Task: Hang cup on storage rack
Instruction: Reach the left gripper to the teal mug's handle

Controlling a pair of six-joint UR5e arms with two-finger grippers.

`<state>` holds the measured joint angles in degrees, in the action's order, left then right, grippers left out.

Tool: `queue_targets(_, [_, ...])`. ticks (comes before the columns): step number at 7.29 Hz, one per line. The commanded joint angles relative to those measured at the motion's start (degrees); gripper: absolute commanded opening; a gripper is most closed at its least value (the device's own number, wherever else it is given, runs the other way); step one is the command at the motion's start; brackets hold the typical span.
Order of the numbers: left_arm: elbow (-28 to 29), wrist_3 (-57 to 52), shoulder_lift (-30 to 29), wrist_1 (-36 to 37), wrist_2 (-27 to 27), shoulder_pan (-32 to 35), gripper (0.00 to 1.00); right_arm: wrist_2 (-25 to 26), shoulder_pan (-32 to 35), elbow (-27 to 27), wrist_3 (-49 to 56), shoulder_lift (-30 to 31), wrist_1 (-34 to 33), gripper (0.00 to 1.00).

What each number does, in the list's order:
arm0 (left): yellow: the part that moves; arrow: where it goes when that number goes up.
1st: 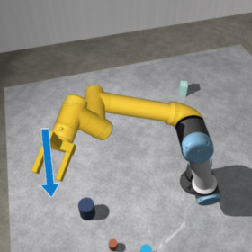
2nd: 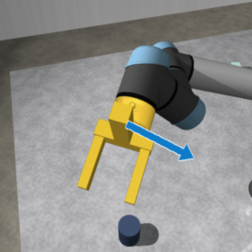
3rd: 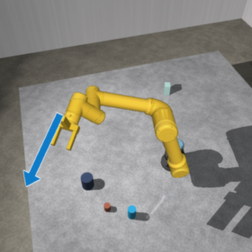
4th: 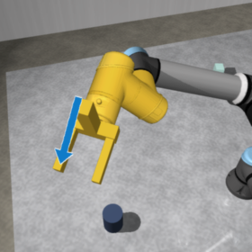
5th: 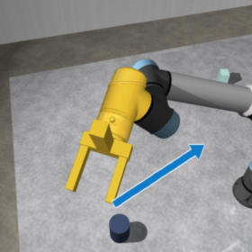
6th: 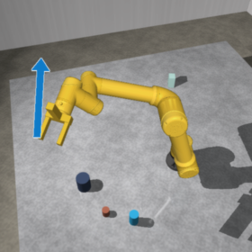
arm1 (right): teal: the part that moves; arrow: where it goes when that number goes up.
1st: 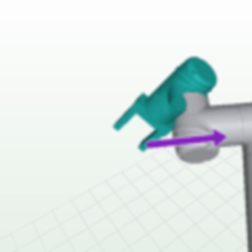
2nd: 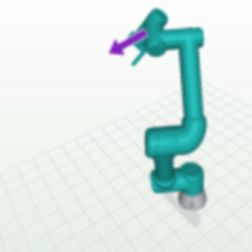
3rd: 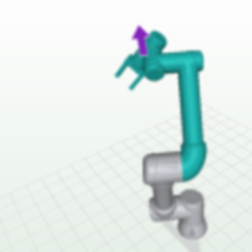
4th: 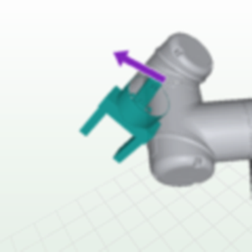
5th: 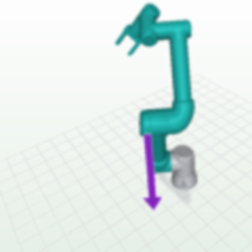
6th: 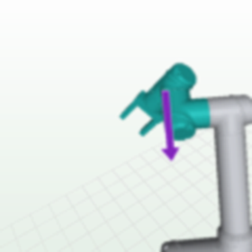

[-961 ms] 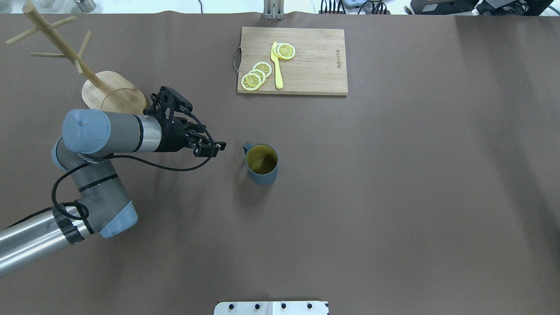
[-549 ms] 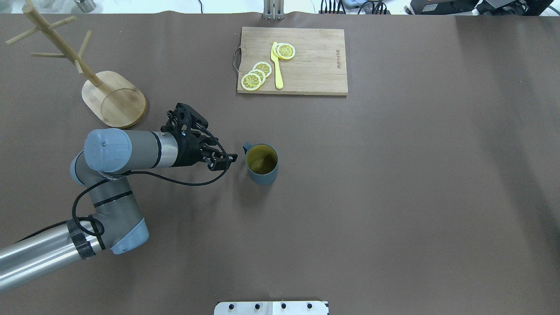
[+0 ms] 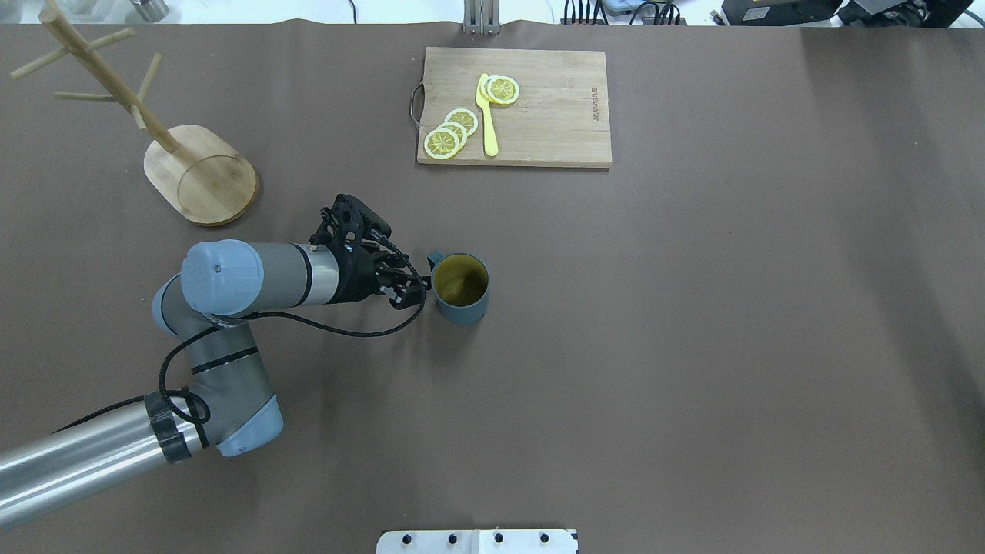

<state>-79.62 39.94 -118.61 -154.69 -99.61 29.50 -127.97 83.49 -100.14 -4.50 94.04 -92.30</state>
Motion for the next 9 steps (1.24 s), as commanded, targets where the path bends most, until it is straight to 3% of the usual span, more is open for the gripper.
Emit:
queue_targets(1, [0.4,0.1,-0.9,0.1,2.3,-1.0,0.66,0.0,0.0,0.1,-0.1,0.0,0.0,1.0])
queue_targets(3, [0.4,0.4,-2.0,0.1,3.1,-1.6,0.59,0.0,0.0,0.0,-0.1,0.0,0.0,1.0])
queue_targets(9, [0.8,0.2,-2.9,-0.3,4.7,-2.0,0.65,0.0,0.0,0.1,-0.1,0.0,0.0,1.0])
